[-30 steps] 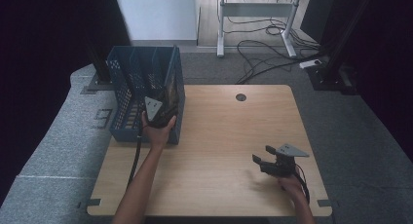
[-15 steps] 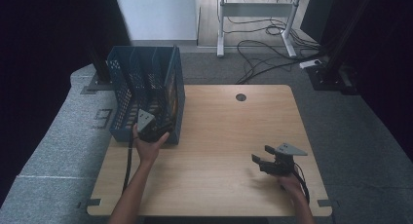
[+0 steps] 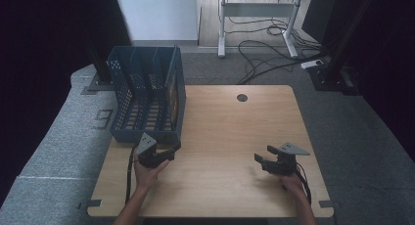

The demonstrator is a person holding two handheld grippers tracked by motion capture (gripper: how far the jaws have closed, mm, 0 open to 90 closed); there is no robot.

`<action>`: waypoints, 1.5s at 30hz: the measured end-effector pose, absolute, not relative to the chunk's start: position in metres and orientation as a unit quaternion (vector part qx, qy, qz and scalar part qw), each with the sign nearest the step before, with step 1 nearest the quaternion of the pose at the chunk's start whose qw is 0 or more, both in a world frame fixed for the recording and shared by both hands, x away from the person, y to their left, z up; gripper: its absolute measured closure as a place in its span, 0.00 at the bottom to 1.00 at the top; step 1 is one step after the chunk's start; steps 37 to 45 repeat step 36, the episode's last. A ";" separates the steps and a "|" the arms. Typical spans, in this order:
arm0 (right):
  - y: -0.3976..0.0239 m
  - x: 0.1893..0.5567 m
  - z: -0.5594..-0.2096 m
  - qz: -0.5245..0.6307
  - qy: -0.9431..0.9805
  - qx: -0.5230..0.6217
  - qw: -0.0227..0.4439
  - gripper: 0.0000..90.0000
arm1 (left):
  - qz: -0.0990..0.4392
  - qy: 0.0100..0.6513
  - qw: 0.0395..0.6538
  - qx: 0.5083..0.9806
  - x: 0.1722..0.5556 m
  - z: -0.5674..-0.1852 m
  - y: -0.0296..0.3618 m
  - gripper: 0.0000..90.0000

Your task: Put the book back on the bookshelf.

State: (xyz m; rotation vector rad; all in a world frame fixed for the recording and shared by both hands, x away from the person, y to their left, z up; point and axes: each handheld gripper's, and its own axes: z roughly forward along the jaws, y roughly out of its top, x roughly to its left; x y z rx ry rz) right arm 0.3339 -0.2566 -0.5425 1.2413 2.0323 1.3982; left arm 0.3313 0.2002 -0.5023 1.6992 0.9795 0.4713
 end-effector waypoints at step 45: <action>-0.250 0.333 -0.550 0.469 0.741 0.443 0.188 0.28 | 0.123 0.426 0.458 0.770 0.316 -0.544 0.186 0.30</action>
